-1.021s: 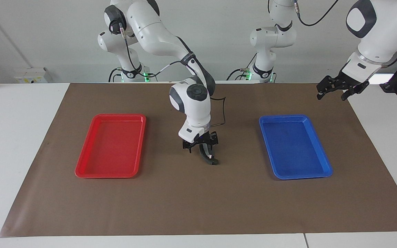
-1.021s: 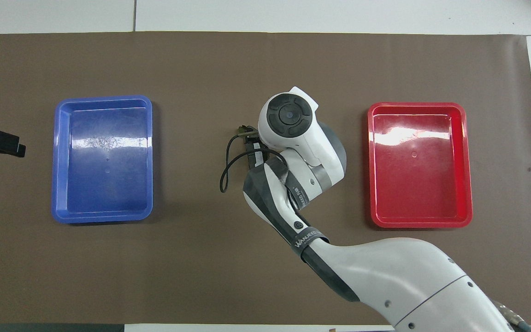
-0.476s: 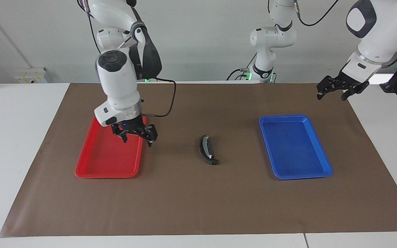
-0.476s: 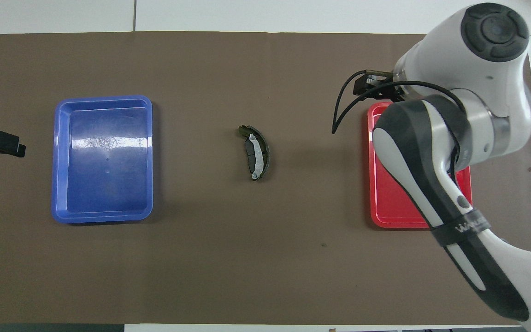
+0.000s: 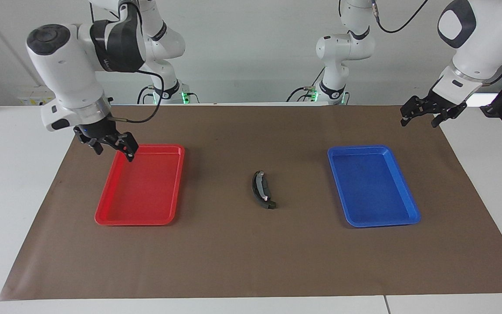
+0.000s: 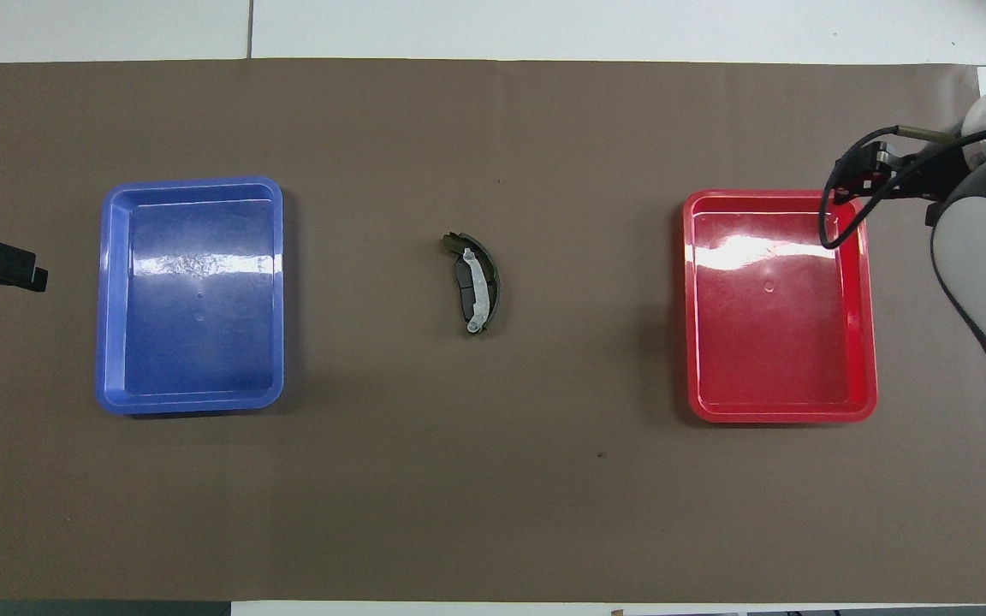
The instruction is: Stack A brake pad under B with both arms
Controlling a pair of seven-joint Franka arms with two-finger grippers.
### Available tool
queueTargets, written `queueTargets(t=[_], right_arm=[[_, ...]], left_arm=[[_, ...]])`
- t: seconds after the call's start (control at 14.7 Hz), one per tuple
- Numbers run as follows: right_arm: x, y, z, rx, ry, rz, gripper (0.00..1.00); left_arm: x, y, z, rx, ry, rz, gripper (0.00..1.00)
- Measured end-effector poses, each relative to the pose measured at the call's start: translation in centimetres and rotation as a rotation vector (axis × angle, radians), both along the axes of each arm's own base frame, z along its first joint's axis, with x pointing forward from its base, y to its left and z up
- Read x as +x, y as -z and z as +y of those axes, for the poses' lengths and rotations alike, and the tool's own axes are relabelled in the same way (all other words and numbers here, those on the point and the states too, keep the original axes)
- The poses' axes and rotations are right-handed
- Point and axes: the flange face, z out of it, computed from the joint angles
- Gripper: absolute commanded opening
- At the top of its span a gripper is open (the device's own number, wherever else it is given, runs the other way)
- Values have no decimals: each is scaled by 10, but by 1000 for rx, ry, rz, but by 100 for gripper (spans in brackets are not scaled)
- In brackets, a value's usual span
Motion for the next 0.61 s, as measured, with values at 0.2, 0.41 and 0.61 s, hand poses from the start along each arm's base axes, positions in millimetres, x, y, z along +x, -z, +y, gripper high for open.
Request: queueTargets(t=[0.2, 0.41, 0.61], right_arm=[[-28, -24, -43, 8, -12, 52, 100], [-60, -44, -53, 16, 1, 101, 100], [-67, -47, -35, 13, -31, 100, 100]], left_arm=[[0, 0, 0, 0, 0, 0, 100], [0, 0, 0, 0, 0, 0, 100], [0, 0, 0, 0, 0, 0, 100]])
